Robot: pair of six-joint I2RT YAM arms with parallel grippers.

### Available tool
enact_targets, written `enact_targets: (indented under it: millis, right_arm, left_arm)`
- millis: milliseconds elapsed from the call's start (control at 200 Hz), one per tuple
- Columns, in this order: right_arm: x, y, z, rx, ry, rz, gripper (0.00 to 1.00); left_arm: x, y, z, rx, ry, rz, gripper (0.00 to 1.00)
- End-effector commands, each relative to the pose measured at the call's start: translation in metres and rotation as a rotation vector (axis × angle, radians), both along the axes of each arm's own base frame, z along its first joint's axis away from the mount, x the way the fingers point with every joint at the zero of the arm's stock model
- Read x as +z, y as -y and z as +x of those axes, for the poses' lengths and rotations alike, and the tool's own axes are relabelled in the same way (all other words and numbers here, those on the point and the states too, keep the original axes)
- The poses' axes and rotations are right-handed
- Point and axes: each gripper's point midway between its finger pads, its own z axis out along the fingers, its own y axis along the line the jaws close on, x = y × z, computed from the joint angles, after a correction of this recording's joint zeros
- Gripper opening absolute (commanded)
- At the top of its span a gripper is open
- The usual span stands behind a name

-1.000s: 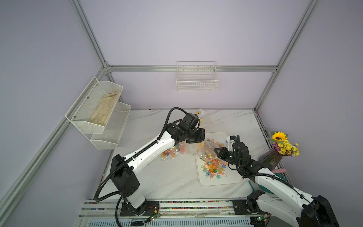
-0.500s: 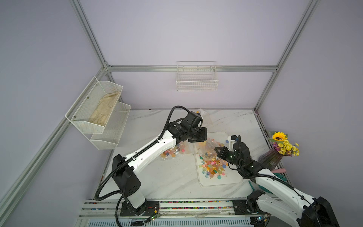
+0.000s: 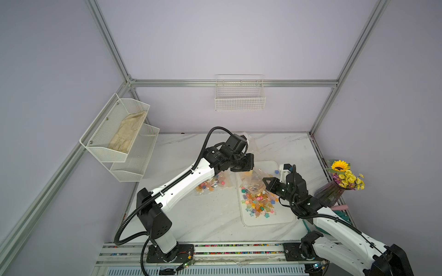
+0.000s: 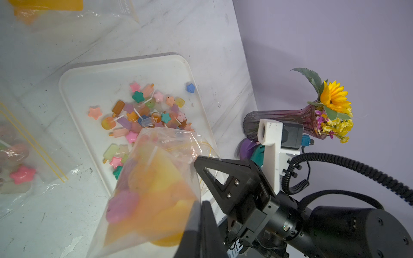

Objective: Pour candies out of the ziploc bag
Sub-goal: 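Pour the candies out of the ziploc bag onto the tray.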

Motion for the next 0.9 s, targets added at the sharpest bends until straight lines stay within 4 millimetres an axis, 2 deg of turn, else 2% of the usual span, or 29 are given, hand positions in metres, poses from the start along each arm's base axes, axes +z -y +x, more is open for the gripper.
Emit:
enact_targets:
  millis: [0,235,475,660,775,895]
  right_arm:
    - [-0.023,0.017,-0.005,-0.058,-0.083,-0.076,0.0]
    - [-0.017,0.021,-0.005,-0.076,-0.066,-0.079,0.0]
    - [-0.018,0.022,-0.006,-0.083,-0.074,-0.083,0.2]
    - [-0.008,0.028,-0.007,-0.106,-0.054,-0.089,0.32]
    - [0.011,0.031,-0.007,-0.118,-0.022,-0.084,0.36]
    - [0.05,0.038,-0.007,-0.145,0.051,-0.082,0.39]
  left_arm:
    - [0.081,0.004,0.013,0.013,0.185,-0.143,0.0]
    - [0.078,0.007,0.014,0.009,0.182,-0.137,0.0]
    - [0.063,0.014,0.018,-0.005,0.157,-0.121,0.0]
    - [0.055,0.014,0.02,-0.006,0.16,-0.106,0.0]
    - [0.048,0.015,0.021,-0.02,0.164,-0.091,0.0]
    - [0.038,0.015,0.021,-0.055,0.19,-0.05,0.0]
